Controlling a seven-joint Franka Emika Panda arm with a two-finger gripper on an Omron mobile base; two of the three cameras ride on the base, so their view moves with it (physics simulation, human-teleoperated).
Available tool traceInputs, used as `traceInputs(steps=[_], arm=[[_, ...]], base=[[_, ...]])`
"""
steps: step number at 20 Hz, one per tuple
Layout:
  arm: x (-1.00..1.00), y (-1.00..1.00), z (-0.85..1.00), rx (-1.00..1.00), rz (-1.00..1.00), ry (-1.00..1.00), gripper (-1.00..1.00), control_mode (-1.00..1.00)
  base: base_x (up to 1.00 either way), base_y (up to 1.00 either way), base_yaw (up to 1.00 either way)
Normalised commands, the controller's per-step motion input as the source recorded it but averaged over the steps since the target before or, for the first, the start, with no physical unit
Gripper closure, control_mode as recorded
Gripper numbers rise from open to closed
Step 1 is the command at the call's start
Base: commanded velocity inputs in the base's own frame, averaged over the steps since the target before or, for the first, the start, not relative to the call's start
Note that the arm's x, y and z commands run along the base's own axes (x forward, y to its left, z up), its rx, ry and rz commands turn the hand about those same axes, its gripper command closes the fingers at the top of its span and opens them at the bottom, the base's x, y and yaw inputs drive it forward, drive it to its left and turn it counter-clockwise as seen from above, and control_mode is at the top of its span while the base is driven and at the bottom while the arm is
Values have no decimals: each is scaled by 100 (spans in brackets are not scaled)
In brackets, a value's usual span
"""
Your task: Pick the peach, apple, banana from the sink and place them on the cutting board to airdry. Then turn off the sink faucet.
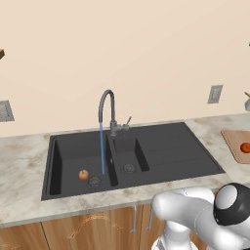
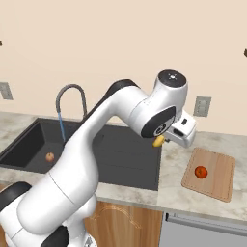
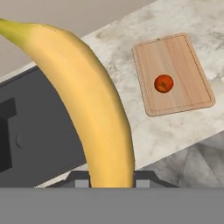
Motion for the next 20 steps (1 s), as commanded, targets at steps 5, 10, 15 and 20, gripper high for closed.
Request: traceInputs(steps=[5,10,15,20], arm=[[2,-33,-34,0,-6,0,100,-100],[20,-36,-22,0,-5,0,100,-100],[31,-32,-7,0,-4,0,100,-100],[36,-14,-2,0,-3,0,100,-100]], base=[[0,0,0],[0,0,0],[0,0,0],[0,0,0]])
